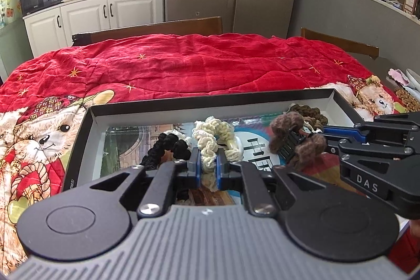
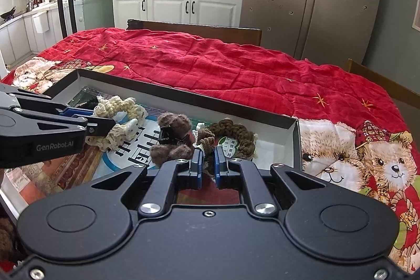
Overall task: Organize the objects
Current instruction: 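Open left gripper over box interior while right gripper releases braided ring beside it, then withdraw both grippers from the box toward the remaining items on the quilt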
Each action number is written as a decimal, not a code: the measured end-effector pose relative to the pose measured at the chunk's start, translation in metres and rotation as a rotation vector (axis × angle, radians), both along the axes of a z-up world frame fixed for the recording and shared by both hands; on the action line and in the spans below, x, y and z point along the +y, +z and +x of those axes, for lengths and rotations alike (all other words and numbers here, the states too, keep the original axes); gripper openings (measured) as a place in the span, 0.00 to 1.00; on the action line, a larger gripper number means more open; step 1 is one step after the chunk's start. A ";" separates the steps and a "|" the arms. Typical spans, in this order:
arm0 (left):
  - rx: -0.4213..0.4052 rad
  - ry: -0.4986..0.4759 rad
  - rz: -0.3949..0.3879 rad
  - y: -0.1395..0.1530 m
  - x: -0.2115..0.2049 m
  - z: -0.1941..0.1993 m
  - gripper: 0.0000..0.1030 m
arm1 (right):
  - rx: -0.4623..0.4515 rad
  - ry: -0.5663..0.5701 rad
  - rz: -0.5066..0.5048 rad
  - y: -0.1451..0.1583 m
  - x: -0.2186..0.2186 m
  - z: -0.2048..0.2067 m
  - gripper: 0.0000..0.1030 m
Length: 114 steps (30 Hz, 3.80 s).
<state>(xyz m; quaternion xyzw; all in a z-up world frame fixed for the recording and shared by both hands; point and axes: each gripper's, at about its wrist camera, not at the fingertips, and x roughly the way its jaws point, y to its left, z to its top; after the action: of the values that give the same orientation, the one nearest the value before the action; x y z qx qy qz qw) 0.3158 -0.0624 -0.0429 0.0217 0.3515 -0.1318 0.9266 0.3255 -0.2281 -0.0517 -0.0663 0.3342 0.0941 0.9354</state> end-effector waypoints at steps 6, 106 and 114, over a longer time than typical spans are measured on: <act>-0.001 0.002 0.001 0.000 0.000 0.000 0.15 | 0.004 0.002 -0.002 -0.001 0.000 0.001 0.10; -0.115 -0.073 0.036 0.030 0.069 -0.173 0.70 | -0.047 0.085 0.091 0.043 -0.002 -0.177 0.34; -0.083 -0.081 0.001 0.012 0.078 -0.197 0.70 | -0.033 0.113 0.147 0.030 0.001 -0.214 0.37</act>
<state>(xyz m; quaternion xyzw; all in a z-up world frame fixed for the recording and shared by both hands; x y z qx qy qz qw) 0.1190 0.0154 -0.0309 0.0418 0.3116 -0.1683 0.9343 0.1114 -0.2268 -0.0216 -0.0175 0.3066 0.1698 0.9364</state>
